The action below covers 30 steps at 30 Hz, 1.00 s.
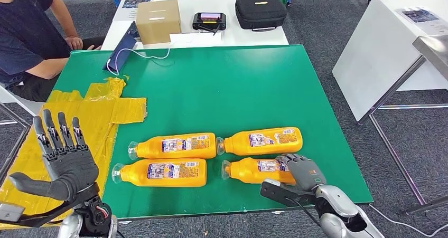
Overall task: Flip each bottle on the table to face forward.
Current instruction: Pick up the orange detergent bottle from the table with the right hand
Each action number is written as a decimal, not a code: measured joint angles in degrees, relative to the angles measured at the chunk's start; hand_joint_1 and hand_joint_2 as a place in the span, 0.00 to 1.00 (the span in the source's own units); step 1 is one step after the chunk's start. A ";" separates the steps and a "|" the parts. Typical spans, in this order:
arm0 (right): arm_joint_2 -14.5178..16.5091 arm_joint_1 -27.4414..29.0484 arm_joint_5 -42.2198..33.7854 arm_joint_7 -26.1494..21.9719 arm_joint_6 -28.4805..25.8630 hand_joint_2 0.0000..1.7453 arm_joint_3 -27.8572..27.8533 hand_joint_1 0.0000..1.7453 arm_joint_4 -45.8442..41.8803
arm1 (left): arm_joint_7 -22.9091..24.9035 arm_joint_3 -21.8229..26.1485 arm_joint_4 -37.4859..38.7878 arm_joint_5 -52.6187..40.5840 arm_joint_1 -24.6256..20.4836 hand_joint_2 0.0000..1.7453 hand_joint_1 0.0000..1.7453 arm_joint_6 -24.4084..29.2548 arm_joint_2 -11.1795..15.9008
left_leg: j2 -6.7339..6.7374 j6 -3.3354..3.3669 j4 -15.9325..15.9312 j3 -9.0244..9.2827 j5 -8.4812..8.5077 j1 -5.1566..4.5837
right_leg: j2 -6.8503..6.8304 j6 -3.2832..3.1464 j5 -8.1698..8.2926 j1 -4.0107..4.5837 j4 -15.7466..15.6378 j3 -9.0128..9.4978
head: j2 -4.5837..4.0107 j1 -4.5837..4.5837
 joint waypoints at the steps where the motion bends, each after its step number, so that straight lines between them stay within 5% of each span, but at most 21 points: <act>1: -0.10 -0.05 -0.11 0.00 0.01 1.00 0.02 0.96 0.10 | 0.04 -0.01 0.00 0.08 -0.01 0.00 0.00 0.00 0.00 | 0.00 0.01 0.00 0.04 -0.02 0.00 | 0.00 0.01 -0.01 0.00 0.00 0.01 | 0.00 0.00; 5: -0.28 -0.29 -0.58 0.01 0.23 1.00 0.04 0.09 0.49 | 0.19 -0.04 0.00 0.21 -0.08 0.00 0.00 0.04 0.00 | 0.00 0.01 0.00 0.10 -0.04 0.00 | 0.01 0.01 -0.01 -0.01 -0.01 0.04 | 0.00 -0.01; 7: -0.45 -0.41 -1.16 0.05 0.89 1.00 0.16 0.00 0.86 | 0.29 -0.13 0.00 0.38 -0.20 0.00 0.00 0.10 0.00 | 0.00 0.01 0.00 0.14 -0.03 0.00 | 0.01 0.02 -0.01 -0.02 -0.02 0.07 | 0.00 0.01; 21: -2.16 -1.52 -3.90 0.87 2.50 1.00 1.47 0.00 3.93 | 0.46 -0.81 0.02 1.20 -1.03 0.00 0.00 0.54 0.11 | 0.03 0.05 0.00 0.26 -0.03 0.02 | 0.04 0.02 0.04 -0.01 -0.06 0.19 | 0.00 0.00; 25: -2.37 -1.64 -4.29 0.86 2.57 1.00 1.58 0.97 4.11 | 0.48 -1.09 0.03 1.23 -1.11 0.00 0.00 0.57 0.14 | 0.03 0.05 0.00 0.28 -0.03 0.02 | 0.03 0.02 0.04 -0.02 -0.06 0.22 | 0.00 0.01; 30: -2.34 -1.77 -5.04 0.80 1.99 1.00 1.63 1.00 4.14 | 0.44 -1.16 0.04 1.37 -1.13 0.00 0.00 0.98 0.17 | 0.02 0.05 0.00 0.29 -0.02 0.02 | 0.03 0.02 0.05 -0.02 -0.06 0.29 | 0.00 0.01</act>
